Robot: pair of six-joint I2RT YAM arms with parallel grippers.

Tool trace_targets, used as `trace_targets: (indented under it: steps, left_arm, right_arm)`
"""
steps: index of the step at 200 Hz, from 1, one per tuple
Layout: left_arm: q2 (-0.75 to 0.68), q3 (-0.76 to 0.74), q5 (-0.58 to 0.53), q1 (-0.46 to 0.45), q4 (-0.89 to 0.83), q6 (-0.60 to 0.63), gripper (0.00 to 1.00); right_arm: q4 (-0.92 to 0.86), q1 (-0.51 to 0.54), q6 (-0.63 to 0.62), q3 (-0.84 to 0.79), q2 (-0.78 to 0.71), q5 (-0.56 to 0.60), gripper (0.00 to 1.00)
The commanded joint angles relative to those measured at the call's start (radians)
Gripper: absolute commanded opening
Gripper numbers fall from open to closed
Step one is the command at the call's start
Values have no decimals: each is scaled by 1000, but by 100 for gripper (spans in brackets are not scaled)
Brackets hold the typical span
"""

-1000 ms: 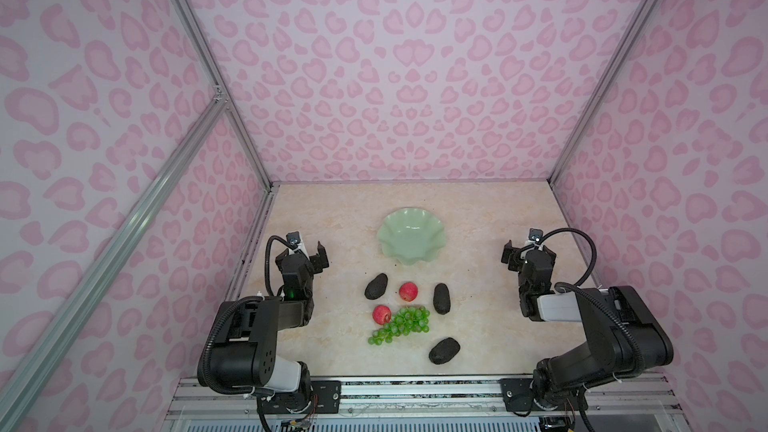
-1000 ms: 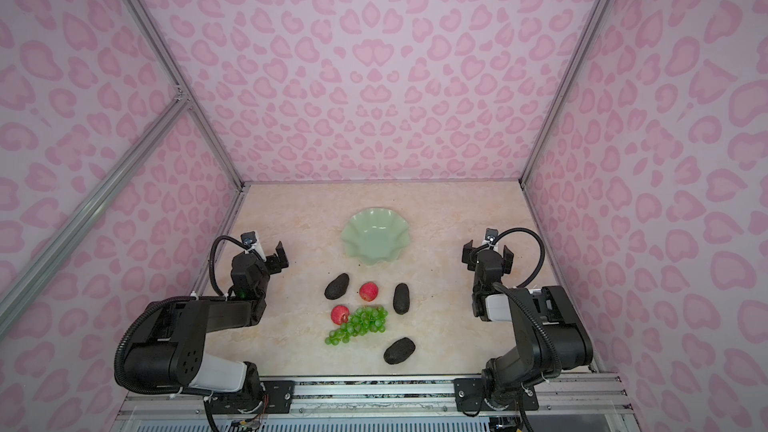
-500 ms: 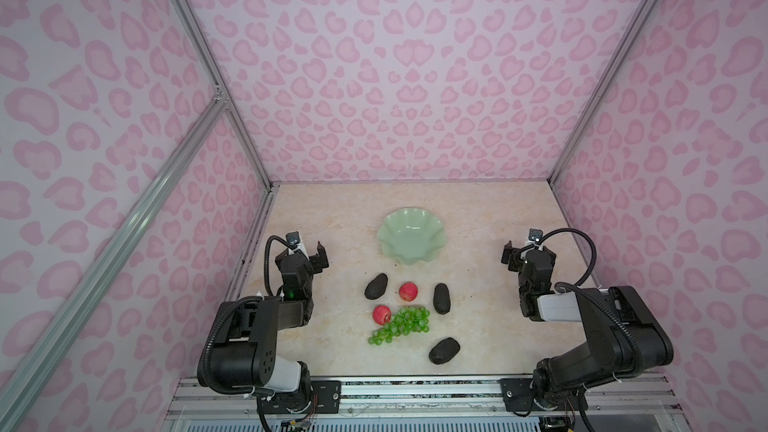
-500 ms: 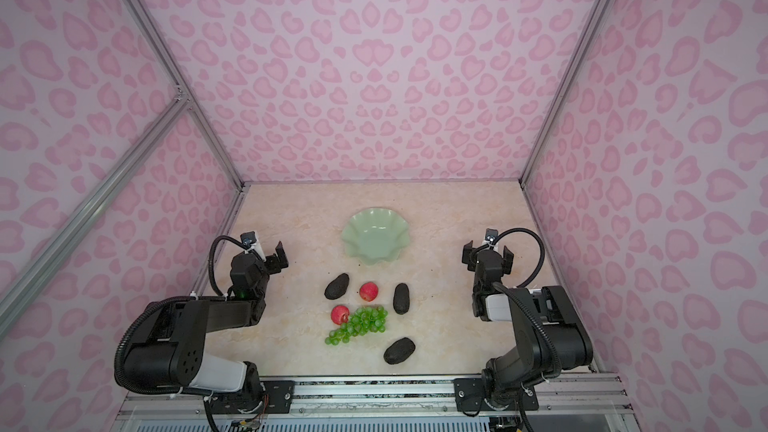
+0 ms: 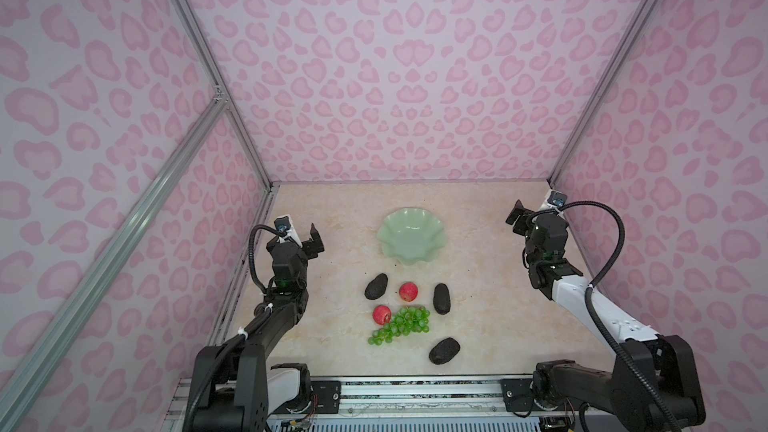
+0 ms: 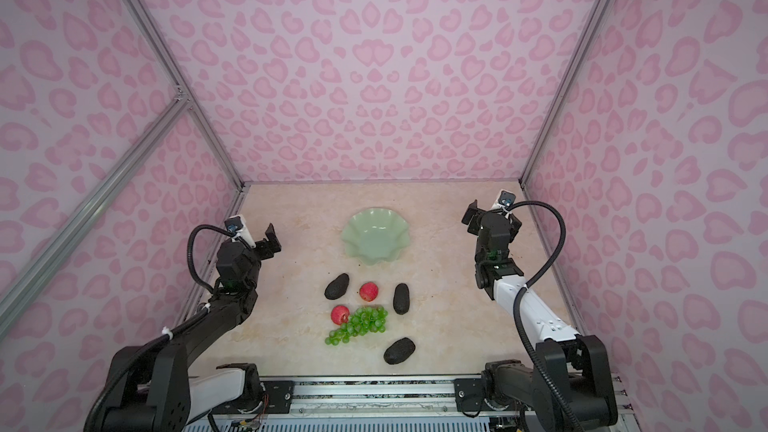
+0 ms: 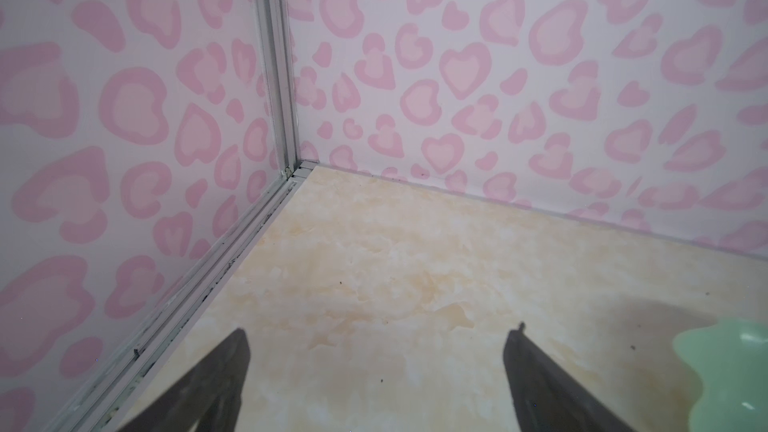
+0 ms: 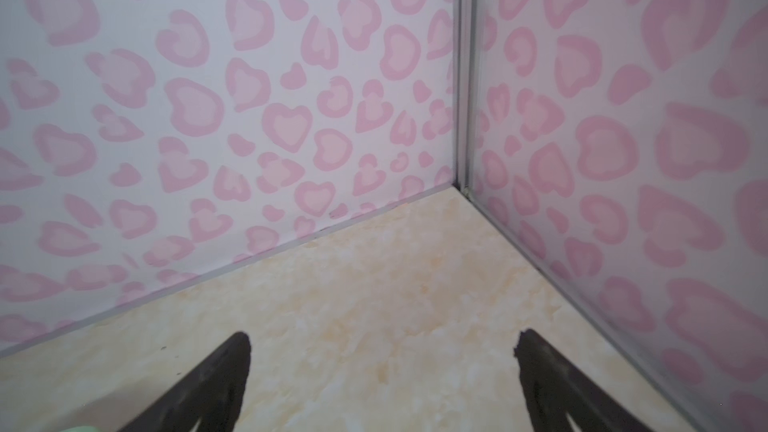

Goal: Place and organize the fake fruits in the fruit bowl
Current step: 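Reach the right gripper to the avocado nearest the bowl and grasp it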

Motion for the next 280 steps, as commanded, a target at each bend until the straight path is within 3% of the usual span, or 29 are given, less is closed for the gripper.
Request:
trace_targets:
  steps: [1, 12, 32, 49, 77, 98, 140, 196, 280]
  left_arm:
    - [-138, 43, -9, 0, -283, -170, 96]
    - [-221, 52, -2, 0, -382, -210, 96]
    - [-354, 76, -7, 0, -564, -237, 97]
    - [-442, 88, 10, 0, -669, -220, 97]
    - [-557, 90, 33, 0, -756, -230, 98]
    - [-615, 80, 31, 0, -785, -237, 99]
    - [-648, 95, 78, 0, -849, -247, 100]
    - [-684, 94, 67, 0, -886, -238, 99]
    - [-677, 90, 54, 0, -896, -244, 99]
  right_arm:
    - [-226, -22, 196, -15, -3, -297, 99]
    - [-347, 11, 175, 8, -18, -361, 96]
    - [-684, 170, 147, 89, -48, -288, 95]
    - [-838, 315, 201, 94, -78, -234, 93]
    - [-886, 567, 368, 60, -97, -154, 90]
    - [-829, 671, 434, 54, -24, -139, 88]
    - [-768, 746, 493, 114, 156, -132, 82]
    - [-730, 746, 507, 154, 313, -71, 75]
    - [-709, 743, 532, 154, 387, -71, 48]
